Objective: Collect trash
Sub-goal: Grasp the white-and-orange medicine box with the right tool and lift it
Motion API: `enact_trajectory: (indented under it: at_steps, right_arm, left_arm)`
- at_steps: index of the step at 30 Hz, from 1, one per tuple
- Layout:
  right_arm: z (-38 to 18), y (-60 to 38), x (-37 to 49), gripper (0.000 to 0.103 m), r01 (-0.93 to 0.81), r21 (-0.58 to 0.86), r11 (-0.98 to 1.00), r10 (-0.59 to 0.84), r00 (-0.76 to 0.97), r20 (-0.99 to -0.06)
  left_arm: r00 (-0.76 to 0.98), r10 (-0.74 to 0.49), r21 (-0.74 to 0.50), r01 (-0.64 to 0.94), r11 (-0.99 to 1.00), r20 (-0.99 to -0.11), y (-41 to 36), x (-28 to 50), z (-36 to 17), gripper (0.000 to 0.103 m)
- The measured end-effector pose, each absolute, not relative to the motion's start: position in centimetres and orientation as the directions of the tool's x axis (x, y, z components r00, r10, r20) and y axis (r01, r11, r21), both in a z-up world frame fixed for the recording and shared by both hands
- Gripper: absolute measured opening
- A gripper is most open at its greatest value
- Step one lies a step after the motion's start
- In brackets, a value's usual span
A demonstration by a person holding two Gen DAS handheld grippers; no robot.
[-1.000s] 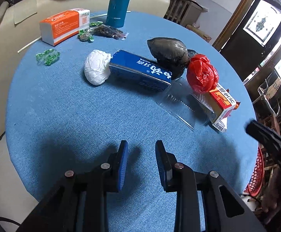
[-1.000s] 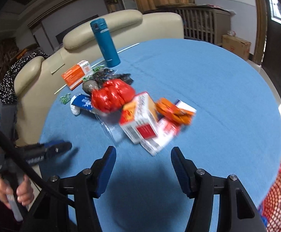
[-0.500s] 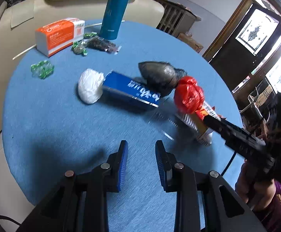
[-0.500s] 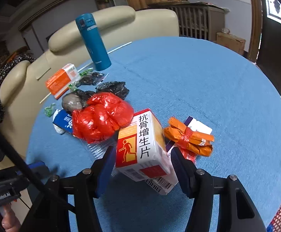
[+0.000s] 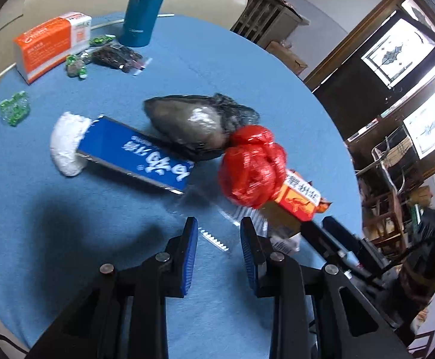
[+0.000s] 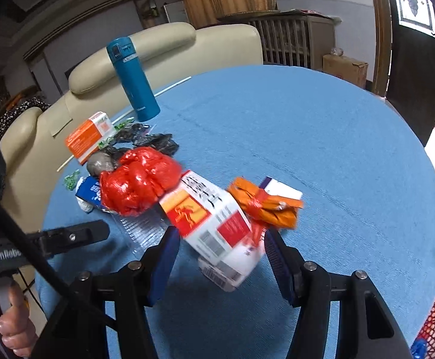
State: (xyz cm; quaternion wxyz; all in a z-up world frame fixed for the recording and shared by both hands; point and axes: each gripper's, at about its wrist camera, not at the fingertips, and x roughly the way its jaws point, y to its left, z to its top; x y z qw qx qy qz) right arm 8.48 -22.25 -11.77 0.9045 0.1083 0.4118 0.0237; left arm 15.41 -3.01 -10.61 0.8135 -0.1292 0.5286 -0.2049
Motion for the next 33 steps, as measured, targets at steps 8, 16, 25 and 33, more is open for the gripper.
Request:
enact_trajectory:
  at_steps: [8, 16, 25, 33]
  right_arm:
    - [-11.5, -22.1, 8.5, 0.063, 0.018, 0.22, 0.975, 0.149, 0.678, -0.72]
    - [-11.1, -21.6, 9.8, 0.063, -0.061, 0.178, 0.982, 0.17, 0.689, -0.705]
    - [-11.7, -20.2, 11.9, 0.063, -0.132, 0.111, 0.985, 0.171, 0.667, -0.725]
    - [-11.8, -19.1, 11.3, 0.058, -0.149, 0.077, 0.986, 0.159, 0.674, -0.722]
  left_arm:
    - [0.328, -0.475, -0.439, 0.181, 0.88, -0.817, -3.7, 16.5, -12.1, 0.035]
    - [0.318, -0.49, -0.462, 0.165, 0.871, -0.811, -1.3, 16.0, -12.7, 0.041]
    - [0.308, -0.44, -0.411, 0.157, 0.898, -0.843, 0.6, 13.8, -13.2, 0.041]
    - [0.279, -0.395, -0.385, 0.094, 0.918, -0.875, 3.1, 11.9, -13.7, 0.036]
